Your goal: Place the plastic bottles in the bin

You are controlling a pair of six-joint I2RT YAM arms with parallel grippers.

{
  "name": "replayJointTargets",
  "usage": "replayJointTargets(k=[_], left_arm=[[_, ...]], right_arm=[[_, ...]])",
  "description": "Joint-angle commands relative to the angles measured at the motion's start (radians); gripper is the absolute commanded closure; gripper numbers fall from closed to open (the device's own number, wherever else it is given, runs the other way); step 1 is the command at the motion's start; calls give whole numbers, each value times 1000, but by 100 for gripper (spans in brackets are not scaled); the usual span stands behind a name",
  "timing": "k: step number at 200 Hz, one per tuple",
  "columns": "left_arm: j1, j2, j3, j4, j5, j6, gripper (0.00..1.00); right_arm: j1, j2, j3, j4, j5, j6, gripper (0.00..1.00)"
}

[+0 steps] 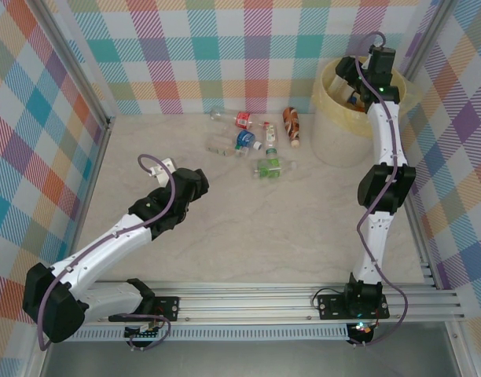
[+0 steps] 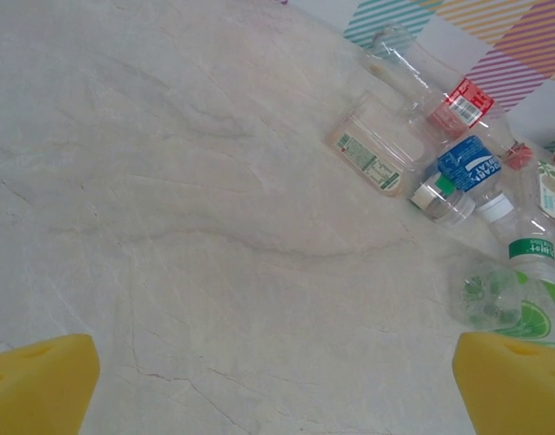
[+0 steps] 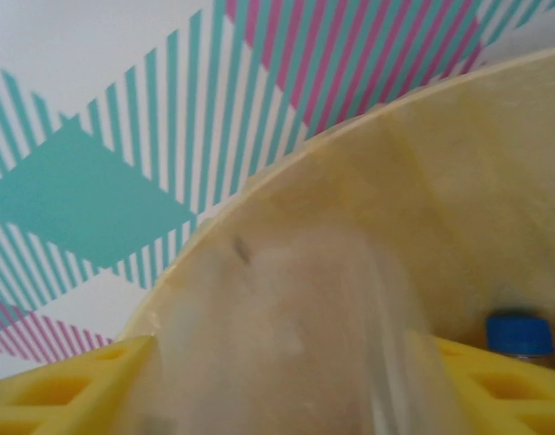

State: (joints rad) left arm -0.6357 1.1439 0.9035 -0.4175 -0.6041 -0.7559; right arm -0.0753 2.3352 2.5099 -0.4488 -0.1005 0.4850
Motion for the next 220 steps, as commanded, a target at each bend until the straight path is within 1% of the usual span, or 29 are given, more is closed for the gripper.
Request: replayJointTargets(k=[1, 21, 73, 86, 103, 133, 173, 197, 220], left_arm=[[11, 15, -6, -18, -9, -15, 0], [10, 29, 0, -19, 0, -18, 0], [11, 53, 7, -14, 17, -23, 0], [11, 60, 9, -14, 21, -23, 0], [12, 70, 16, -15, 33, -21, 0], [13, 85, 20, 0, 58, -19, 0], [14, 108, 21, 25, 79, -23, 0], [16, 125, 28, 42, 102, -30, 0], [17, 133, 29, 44, 110, -56, 0]], right_arm=[[-5, -28, 36, 3, -49, 5, 23], [-5, -53, 23, 9, -39, -12, 21], [-4, -134, -39, 31, -46, -32, 17], [-5, -162, -66, 30, -54, -40, 15], [-4, -221, -135, 41, -65, -47, 13], [-5, -373, -344, 120, -129, -90, 10], [-3, -584, -602, 185, -318, -221, 6], [9, -691, -766, 255, -474, -331, 5], [37, -761, -921, 298, -653, -426, 2]])
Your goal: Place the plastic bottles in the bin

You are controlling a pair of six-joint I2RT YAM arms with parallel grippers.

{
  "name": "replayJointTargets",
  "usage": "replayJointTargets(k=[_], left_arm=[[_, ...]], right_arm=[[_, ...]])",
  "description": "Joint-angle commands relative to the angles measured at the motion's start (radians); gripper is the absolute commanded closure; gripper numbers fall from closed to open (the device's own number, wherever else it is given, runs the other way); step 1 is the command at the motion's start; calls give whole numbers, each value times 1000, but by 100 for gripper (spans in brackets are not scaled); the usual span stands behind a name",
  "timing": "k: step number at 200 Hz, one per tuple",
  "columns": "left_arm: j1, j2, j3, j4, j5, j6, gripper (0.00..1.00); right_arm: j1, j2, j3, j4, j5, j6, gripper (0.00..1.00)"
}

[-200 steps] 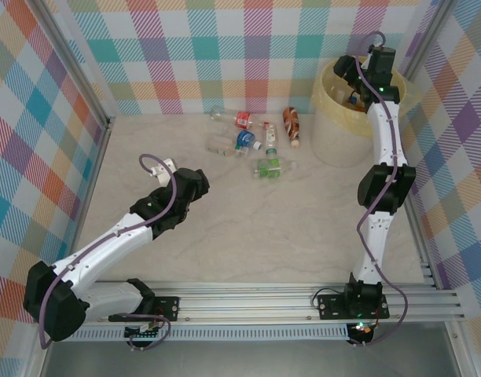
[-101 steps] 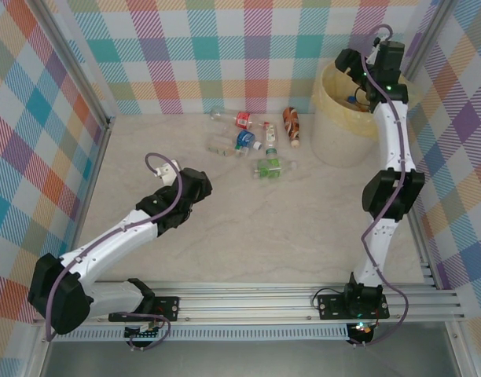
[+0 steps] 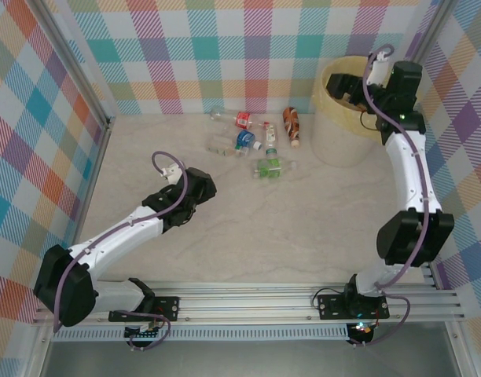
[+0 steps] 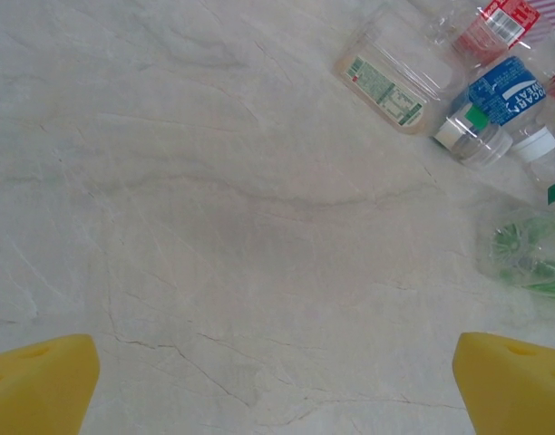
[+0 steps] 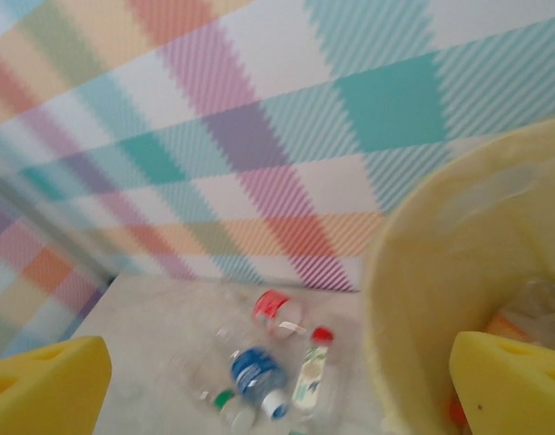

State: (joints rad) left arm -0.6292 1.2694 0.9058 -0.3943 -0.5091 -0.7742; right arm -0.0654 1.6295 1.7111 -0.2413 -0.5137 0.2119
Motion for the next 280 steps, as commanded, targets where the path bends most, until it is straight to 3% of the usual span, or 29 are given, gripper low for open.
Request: replayJointTargets(k=[1, 31, 71, 133, 155, 183, 252, 280], left_arm=[[10, 7, 26, 19, 16, -40, 0], [11, 4, 16, 2, 5, -80, 0], [13, 0, 0, -8, -17, -89, 0], [14, 2, -27, 69, 11, -70, 0], [15, 3, -18, 38, -8, -75, 0], [16, 6, -16, 25, -11, -80, 0], [16, 38, 7, 2, 4, -79, 0], [16, 48, 13, -7, 3, -79, 0]], right_arm=[[29, -58, -130, 91, -245, -155, 2], [120, -66, -275, 81, -275, -287, 0], [239, 101, -186, -233, -288, -595, 0], [360, 335, -41, -415, -15, -971, 0], [378, 410, 22, -475, 63, -1029, 0], [394, 473, 46, -421, 148, -1019, 0], [449, 586, 116, -520, 220, -1120, 0], [460, 567, 102, -582, 195, -1163, 1]])
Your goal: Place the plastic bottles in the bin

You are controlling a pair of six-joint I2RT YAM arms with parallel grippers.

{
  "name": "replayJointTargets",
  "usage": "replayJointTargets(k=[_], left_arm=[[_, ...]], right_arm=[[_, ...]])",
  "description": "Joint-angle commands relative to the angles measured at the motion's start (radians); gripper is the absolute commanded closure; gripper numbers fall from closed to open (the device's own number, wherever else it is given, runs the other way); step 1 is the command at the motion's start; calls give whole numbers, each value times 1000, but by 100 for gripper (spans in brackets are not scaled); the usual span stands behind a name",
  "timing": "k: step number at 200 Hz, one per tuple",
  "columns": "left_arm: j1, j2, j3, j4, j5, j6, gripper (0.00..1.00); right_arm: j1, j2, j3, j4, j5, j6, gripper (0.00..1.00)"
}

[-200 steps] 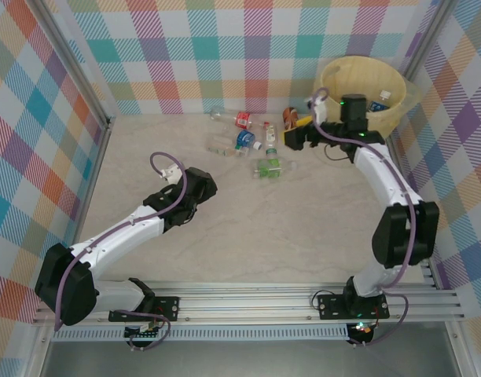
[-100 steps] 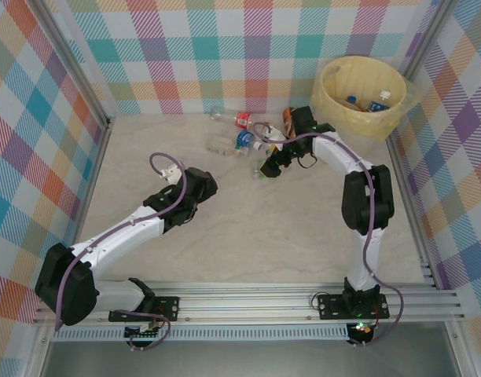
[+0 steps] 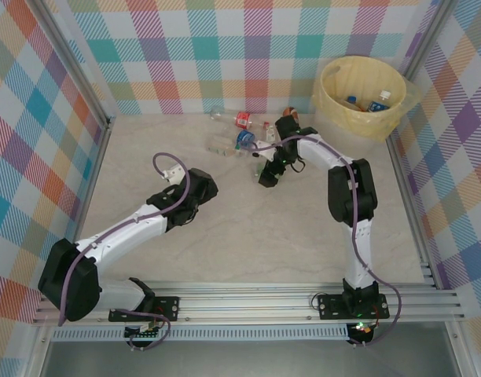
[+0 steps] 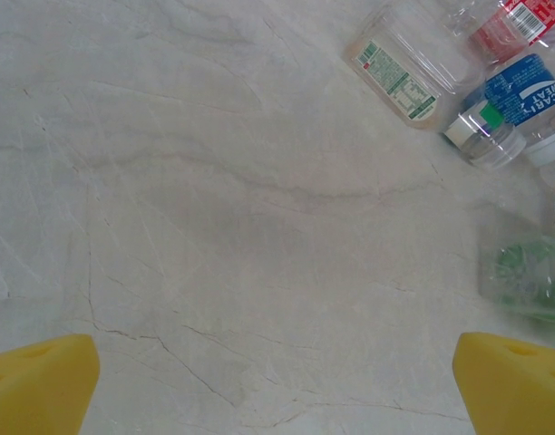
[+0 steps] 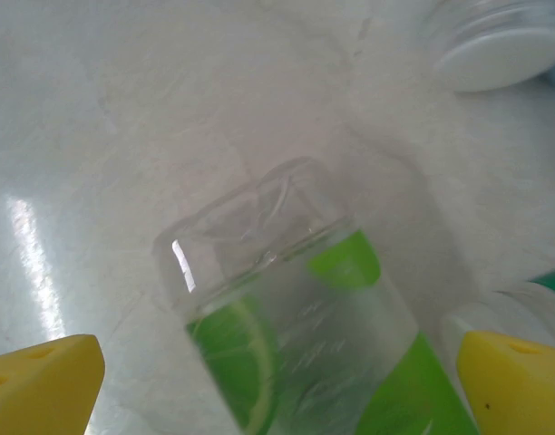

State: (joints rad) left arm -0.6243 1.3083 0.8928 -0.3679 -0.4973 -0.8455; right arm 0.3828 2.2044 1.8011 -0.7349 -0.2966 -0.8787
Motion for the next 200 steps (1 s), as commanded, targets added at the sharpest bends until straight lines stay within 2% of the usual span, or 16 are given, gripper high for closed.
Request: replayJointTargets(k=[1, 23, 64, 117, 122, 132, 142, 200], left_arm=[[11, 10, 26, -34, -8, -7, 0], [11, 18, 28, -32, -3, -7, 0], [11, 46, 42, -40, 14, -7, 0], [11, 63, 49, -46, 19, -7, 0], [11, 65, 51, -46, 20, -7, 0], [11, 69, 53, -48, 22, -7, 0], [11, 73, 55, -50, 23, -7, 0], [11, 83, 63, -51, 29, -4, 0]], right_arm=[[11, -10, 9, -89, -25, -73, 2], [15, -47, -30, -89, -59, -79, 3], [31, -50, -129, -8, 114, -168, 2], [33, -59, -150, 32, 149, -164, 4], [33, -61, -154, 43, 154, -160, 6], [33, -63, -163, 67, 165, -154, 16], [33, -63, -169, 82, 173, -153, 23], [33, -96, -167, 73, 169, -111, 33]])
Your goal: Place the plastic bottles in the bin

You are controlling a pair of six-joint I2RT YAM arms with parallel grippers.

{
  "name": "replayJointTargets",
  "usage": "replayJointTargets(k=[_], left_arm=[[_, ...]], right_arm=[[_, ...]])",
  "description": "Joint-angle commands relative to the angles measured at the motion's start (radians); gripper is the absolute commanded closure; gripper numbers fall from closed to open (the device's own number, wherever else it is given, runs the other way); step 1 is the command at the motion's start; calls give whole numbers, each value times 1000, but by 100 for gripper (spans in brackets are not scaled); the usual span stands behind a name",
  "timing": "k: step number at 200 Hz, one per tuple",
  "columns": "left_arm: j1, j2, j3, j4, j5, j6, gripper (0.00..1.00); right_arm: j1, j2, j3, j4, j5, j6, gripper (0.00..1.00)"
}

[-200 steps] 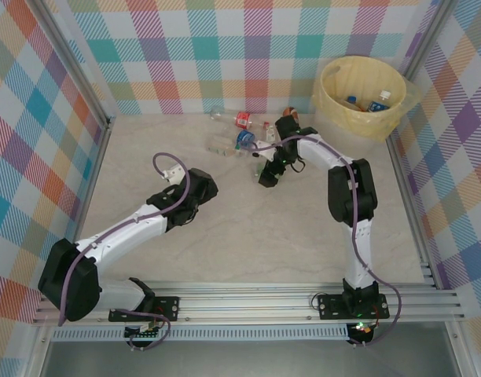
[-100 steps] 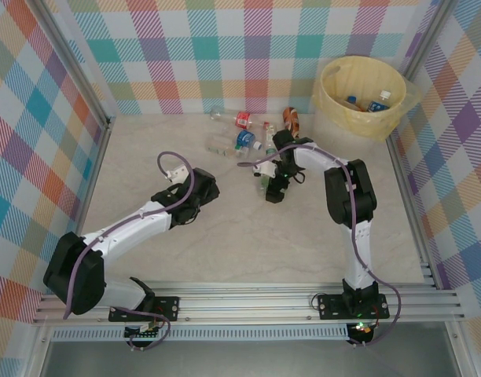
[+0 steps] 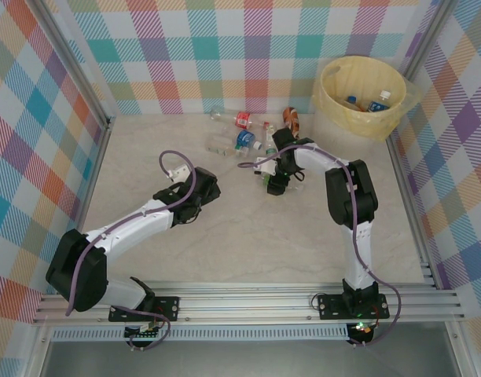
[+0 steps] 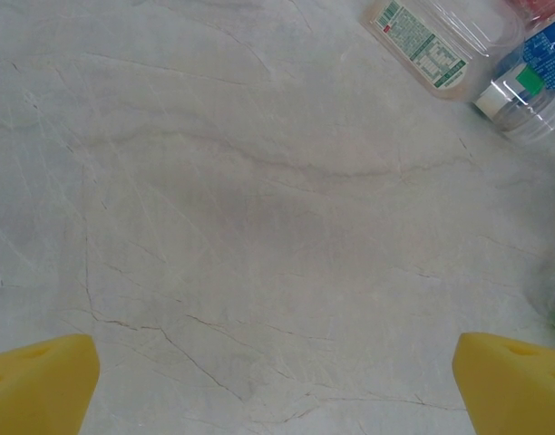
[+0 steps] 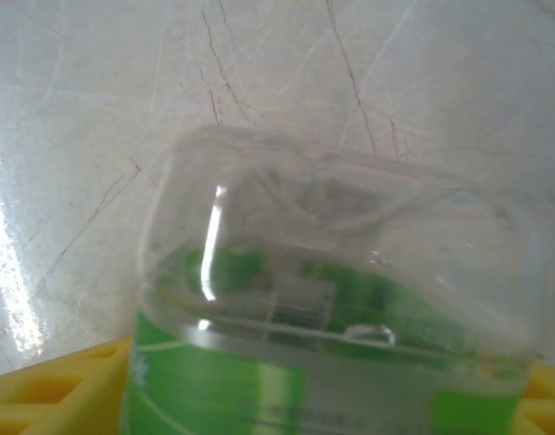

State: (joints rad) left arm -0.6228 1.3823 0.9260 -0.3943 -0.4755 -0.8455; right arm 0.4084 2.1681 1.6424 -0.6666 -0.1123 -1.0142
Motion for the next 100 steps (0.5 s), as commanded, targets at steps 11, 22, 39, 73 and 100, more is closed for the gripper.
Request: replayJointTargets(k=[11, 22, 39, 73, 100], left_arm=[[9, 11, 31, -24, 12, -4, 0], [9, 13, 32, -20, 15, -4, 0], [10, 14, 30, -6, 28, -1, 0], [10, 8, 16, 72, 96, 31, 0], [9, -2, -1, 178, 170, 67, 0]], right_arm=[[7, -75, -14, 13, -17, 39, 36], [7, -91, -19, 22, -22, 54, 38], [7, -115, -27, 38, -30, 74, 44], [5, -167, -38, 77, -39, 145, 49], [-5, -241, -59, 137, -98, 236, 52]])
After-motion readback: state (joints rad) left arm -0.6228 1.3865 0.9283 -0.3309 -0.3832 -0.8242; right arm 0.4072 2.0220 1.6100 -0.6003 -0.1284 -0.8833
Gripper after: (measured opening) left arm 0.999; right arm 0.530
